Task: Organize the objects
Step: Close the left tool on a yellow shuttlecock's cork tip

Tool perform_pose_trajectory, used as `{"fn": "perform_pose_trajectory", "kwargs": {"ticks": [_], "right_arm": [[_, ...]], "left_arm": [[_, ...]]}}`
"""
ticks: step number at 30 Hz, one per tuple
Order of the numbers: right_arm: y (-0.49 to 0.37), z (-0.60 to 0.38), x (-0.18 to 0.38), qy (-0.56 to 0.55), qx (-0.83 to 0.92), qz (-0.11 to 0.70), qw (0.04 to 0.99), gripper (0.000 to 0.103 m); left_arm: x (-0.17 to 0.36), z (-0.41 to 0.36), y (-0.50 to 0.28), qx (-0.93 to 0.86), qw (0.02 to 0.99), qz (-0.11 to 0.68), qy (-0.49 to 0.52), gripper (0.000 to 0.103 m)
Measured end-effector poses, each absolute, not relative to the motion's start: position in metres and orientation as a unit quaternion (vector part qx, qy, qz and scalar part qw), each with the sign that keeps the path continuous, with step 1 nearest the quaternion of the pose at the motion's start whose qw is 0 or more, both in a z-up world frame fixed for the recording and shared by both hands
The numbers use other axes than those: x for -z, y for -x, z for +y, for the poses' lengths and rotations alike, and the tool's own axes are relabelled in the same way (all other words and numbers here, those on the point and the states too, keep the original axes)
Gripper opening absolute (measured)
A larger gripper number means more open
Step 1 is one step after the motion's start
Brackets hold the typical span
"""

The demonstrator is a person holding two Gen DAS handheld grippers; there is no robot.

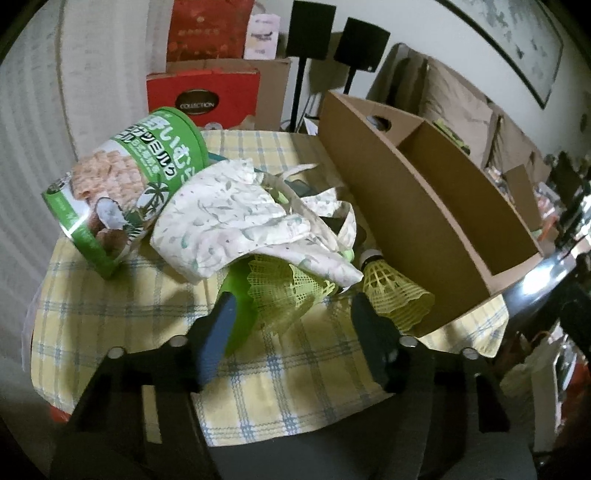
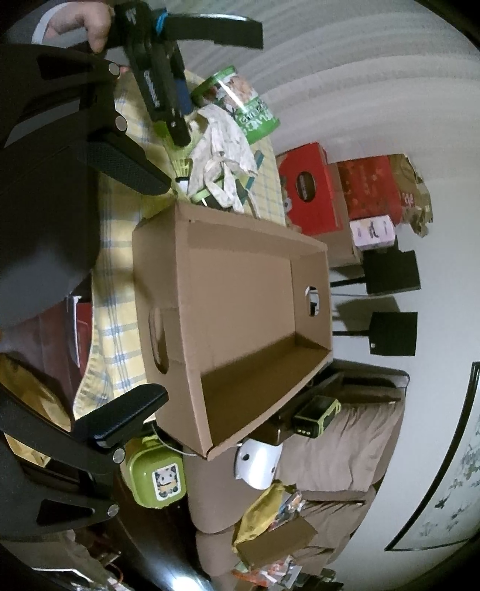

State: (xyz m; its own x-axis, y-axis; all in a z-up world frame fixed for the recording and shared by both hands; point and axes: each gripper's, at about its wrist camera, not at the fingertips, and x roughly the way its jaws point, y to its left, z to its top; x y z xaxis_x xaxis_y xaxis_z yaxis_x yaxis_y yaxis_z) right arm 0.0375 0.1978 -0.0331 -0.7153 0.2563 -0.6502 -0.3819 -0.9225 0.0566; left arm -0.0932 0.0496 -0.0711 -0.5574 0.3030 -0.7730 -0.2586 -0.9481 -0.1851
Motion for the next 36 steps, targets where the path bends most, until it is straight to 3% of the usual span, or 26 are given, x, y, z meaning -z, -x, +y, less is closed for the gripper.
{"fn": "perform_pose_trajectory", "kwargs": {"ticks": [2, 6, 8, 10, 15, 28, 36], "right_arm": [[-0.037, 0.198, 0.034, 0.334, -0.922, 0.096, 0.168, 0.103], [-0.034, 0.196, 0.036, 0.336, -0.923, 0.096, 0.160, 0.103], [-0.033, 0.194, 0.036, 0.337, -0.924, 0.095, 0.154, 0.103], [-0.033, 0.193, 0.035, 0.337, -0.924, 0.096, 0.150, 0.103], [-0.033, 0.191, 0.032, 0.334, -0.927, 0.093, 0.145, 0.103], [-0.019, 0.175, 0.026, 0.334, -0.933, 0.081, 0.105, 0.102], [-0.002, 0.154, 0.024, 0.340, -0.936, 0.075, 0.060, 0.094]], "left_arm": [[0.074, 0.052, 0.095, -0.881, 0.165, -0.019, 0.443, 0.044], [0.079, 0.058, 0.100, -0.878, 0.177, -0.008, 0.444, 0.036], [0.080, 0.060, 0.101, -0.877, 0.184, -0.005, 0.444, 0.018], [0.080, 0.061, 0.102, -0.875, 0.191, -0.004, 0.445, 0.009], [0.074, 0.053, 0.099, -0.877, 0.194, -0.019, 0.439, 0.002], [0.036, 0.004, 0.052, -0.893, 0.185, -0.045, 0.407, 0.002], [0.038, -0.022, 0.037, -0.888, 0.173, -0.055, 0.422, 0.002]]}}
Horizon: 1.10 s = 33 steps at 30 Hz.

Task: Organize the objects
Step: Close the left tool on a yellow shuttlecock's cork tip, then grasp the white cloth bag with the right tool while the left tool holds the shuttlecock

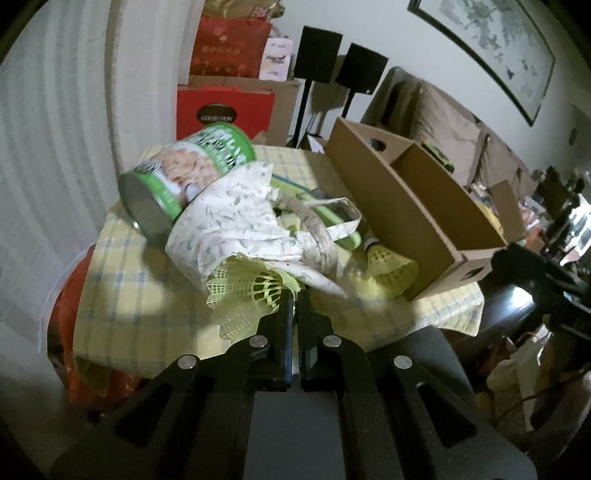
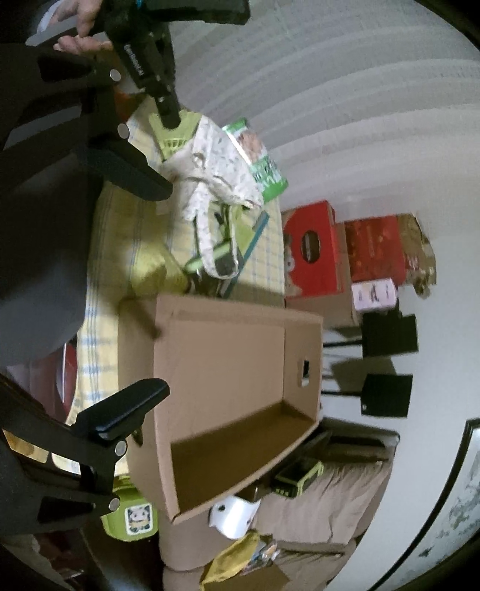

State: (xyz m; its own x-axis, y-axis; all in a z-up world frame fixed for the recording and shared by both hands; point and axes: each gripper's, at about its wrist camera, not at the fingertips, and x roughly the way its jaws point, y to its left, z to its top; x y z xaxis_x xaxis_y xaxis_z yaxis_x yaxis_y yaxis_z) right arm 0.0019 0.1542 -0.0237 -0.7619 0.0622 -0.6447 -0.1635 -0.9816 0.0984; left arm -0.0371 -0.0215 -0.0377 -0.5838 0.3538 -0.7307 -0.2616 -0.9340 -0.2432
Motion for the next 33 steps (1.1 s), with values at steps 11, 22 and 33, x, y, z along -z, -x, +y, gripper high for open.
{"fn": "perform_pose_trajectory", "kwargs": {"ticks": [11, 22, 33], "right_arm": [[0.054, 0.103, 0.035, 0.378, -0.922, 0.077, -0.041, 0.088], [0.111, 0.058, 0.076, 0.425, -0.890, 0.099, -0.133, 0.083], [0.149, 0.037, 0.115, 0.462, -0.865, 0.106, -0.165, 0.076]], "left_arm": [[0.058, -0.049, 0.014, -0.876, 0.167, -0.082, 0.446, 0.002], [0.067, -0.061, 0.004, -0.867, 0.170, -0.100, 0.458, 0.002], [0.074, -0.067, 0.002, -0.864, 0.171, -0.108, 0.461, 0.002]]}}
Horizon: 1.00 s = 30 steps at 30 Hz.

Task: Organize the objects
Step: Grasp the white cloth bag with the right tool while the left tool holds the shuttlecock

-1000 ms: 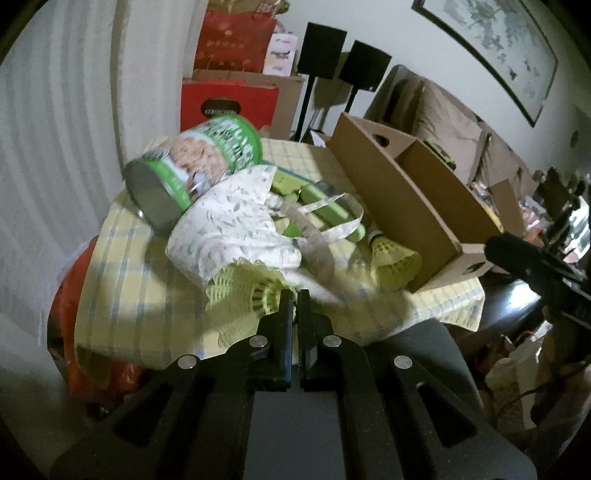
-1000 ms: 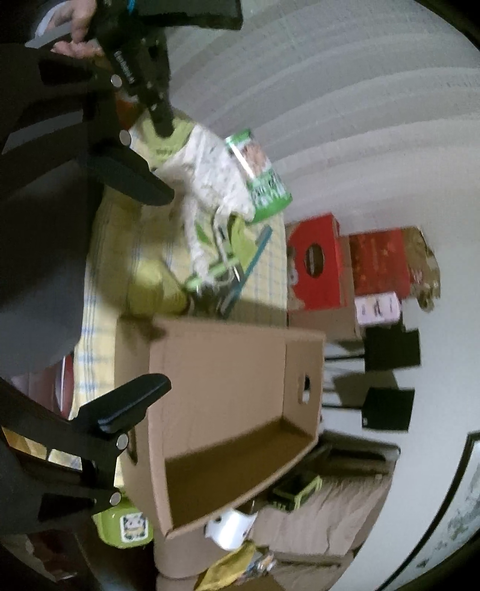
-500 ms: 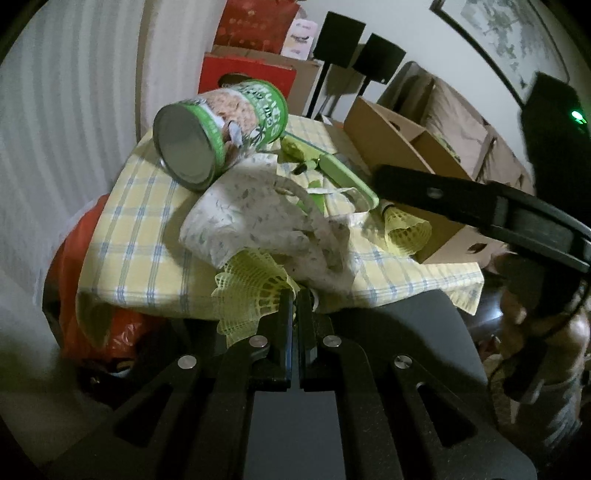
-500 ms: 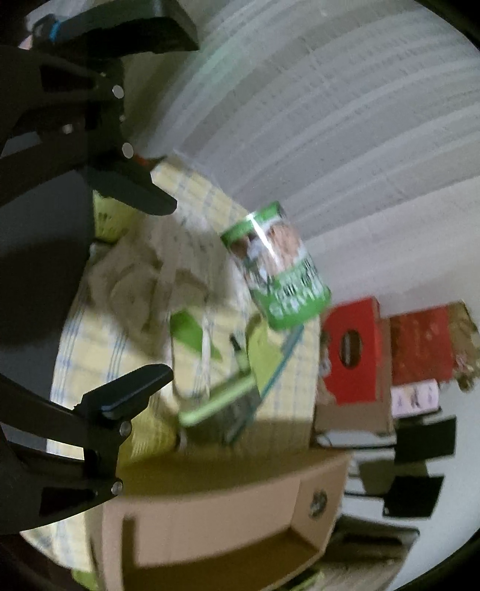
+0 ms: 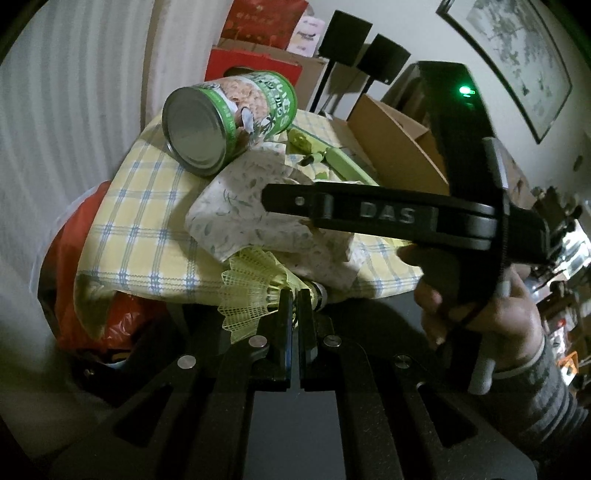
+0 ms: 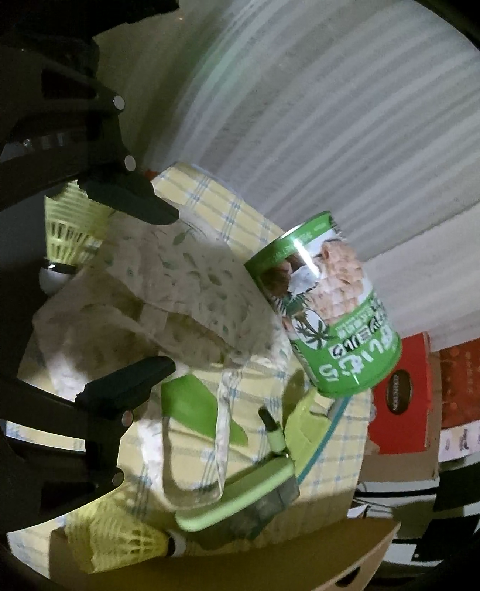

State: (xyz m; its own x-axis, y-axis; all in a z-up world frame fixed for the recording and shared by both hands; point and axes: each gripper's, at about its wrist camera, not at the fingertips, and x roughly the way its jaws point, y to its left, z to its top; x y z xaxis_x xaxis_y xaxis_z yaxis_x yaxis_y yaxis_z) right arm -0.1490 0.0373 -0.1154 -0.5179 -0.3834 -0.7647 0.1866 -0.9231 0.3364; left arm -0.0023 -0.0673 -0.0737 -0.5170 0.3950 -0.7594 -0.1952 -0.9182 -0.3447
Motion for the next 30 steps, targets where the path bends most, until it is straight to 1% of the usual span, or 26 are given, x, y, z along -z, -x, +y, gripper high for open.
{"fn": "perform_pose_trajectory", "kwargs": {"ticks": [6, 7, 8, 9, 11, 12, 13, 16, 19, 22, 25, 30], "right_arm": [[0.167, 0.022, 0.129, -0.483, 0.857, -0.077, 0.164, 0.073], [0.169, 0.019, 0.132, -0.486, 0.855, -0.071, 0.164, 0.070], [0.171, 0.016, 0.134, -0.489, 0.854, -0.061, 0.164, 0.064], [0.171, 0.014, 0.136, -0.490, 0.855, -0.052, 0.161, 0.061], [0.171, 0.009, 0.139, -0.486, 0.861, -0.023, 0.146, 0.044], [0.170, 0.007, 0.139, -0.485, 0.863, -0.015, 0.142, 0.040], [0.169, 0.007, 0.139, -0.483, 0.864, -0.009, 0.142, 0.034], [0.168, 0.009, 0.138, -0.479, 0.867, -0.005, 0.134, 0.009], [0.166, 0.019, 0.138, -0.473, 0.868, -0.039, 0.145, 0.006], [0.164, 0.022, 0.132, -0.459, 0.873, -0.055, 0.153, 0.005], [0.153, 0.025, 0.115, -0.433, 0.886, -0.063, 0.157, 0.005], [0.138, 0.034, 0.070, -0.382, 0.909, -0.064, 0.153, 0.005]], "left_arm": [[0.074, -0.070, 0.001, -0.863, 0.175, -0.110, 0.461, 0.002], [0.075, -0.070, 0.001, -0.863, 0.176, -0.111, 0.461, 0.002], [0.075, -0.070, 0.001, -0.863, 0.177, -0.111, 0.461, 0.002], [0.075, -0.071, 0.001, -0.863, 0.177, -0.111, 0.461, 0.002], [0.076, -0.072, 0.001, -0.862, 0.177, -0.112, 0.461, 0.003], [0.077, -0.072, 0.001, -0.862, 0.177, -0.113, 0.461, 0.002], [0.077, -0.072, 0.001, -0.862, 0.177, -0.114, 0.462, 0.002], [0.077, -0.073, 0.002, -0.862, 0.178, -0.115, 0.461, 0.003], [0.076, -0.073, 0.001, -0.861, 0.181, -0.114, 0.461, 0.002], [0.074, -0.072, 0.000, -0.861, 0.184, -0.113, 0.460, 0.002], [0.072, -0.073, 0.000, -0.862, 0.185, -0.115, 0.459, 0.002], [0.063, -0.070, 0.000, -0.867, 0.186, -0.109, 0.450, 0.002]]}}
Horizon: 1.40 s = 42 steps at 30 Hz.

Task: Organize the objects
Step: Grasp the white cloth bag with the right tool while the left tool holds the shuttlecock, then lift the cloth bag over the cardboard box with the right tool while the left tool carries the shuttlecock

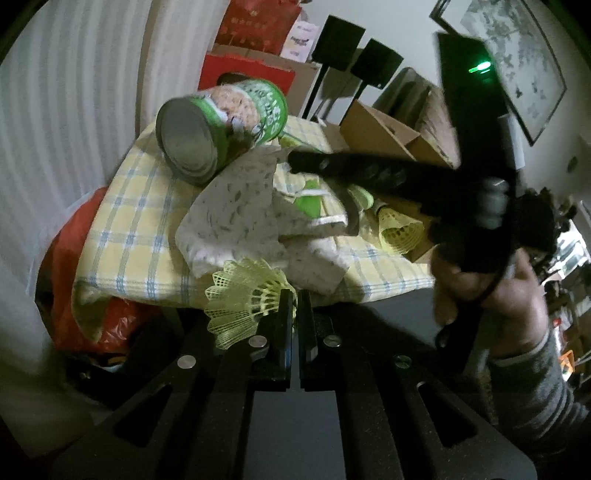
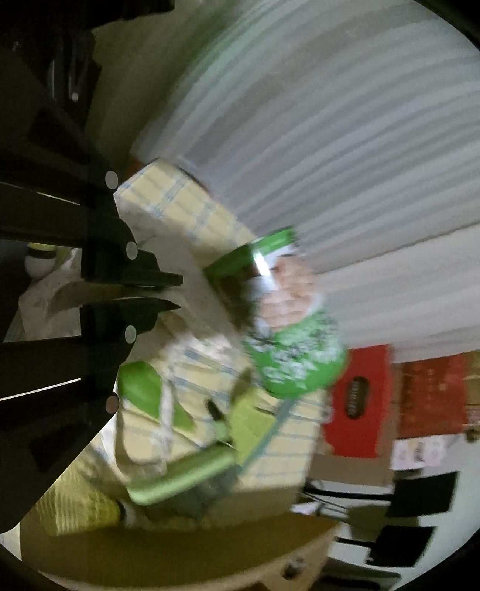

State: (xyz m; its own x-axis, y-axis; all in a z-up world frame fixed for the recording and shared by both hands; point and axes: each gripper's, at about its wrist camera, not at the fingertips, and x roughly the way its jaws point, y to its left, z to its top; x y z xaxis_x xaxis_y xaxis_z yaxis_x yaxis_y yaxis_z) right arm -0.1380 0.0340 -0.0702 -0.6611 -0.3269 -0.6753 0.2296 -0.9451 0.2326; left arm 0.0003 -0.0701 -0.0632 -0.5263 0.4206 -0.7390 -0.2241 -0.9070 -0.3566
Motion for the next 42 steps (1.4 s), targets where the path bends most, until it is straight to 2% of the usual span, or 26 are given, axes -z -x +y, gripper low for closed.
{"fn": "perform_pose_trajectory", "kwargs": {"ticks": [10, 22, 32, 42], "right_arm": [[0.110, 0.056, -0.031, -0.285, 0.948, -0.049, 0.133, 0.005], [0.081, 0.092, -0.158, -0.204, 0.977, 0.017, 0.059, 0.005], [0.063, 0.142, -0.210, -0.181, 0.983, 0.018, -0.011, 0.005], [0.056, 0.195, -0.200, -0.206, 0.975, 0.015, -0.076, 0.005]], "left_arm": [[0.016, -0.081, 0.002, -0.893, 0.181, -0.101, 0.399, 0.002], [-0.064, -0.054, 0.026, -0.912, 0.224, -0.062, 0.339, 0.002], [-0.114, 0.006, 0.049, -0.906, 0.282, -0.033, 0.314, 0.002], [-0.110, 0.090, 0.081, -0.880, 0.335, -0.020, 0.337, 0.002]]}}
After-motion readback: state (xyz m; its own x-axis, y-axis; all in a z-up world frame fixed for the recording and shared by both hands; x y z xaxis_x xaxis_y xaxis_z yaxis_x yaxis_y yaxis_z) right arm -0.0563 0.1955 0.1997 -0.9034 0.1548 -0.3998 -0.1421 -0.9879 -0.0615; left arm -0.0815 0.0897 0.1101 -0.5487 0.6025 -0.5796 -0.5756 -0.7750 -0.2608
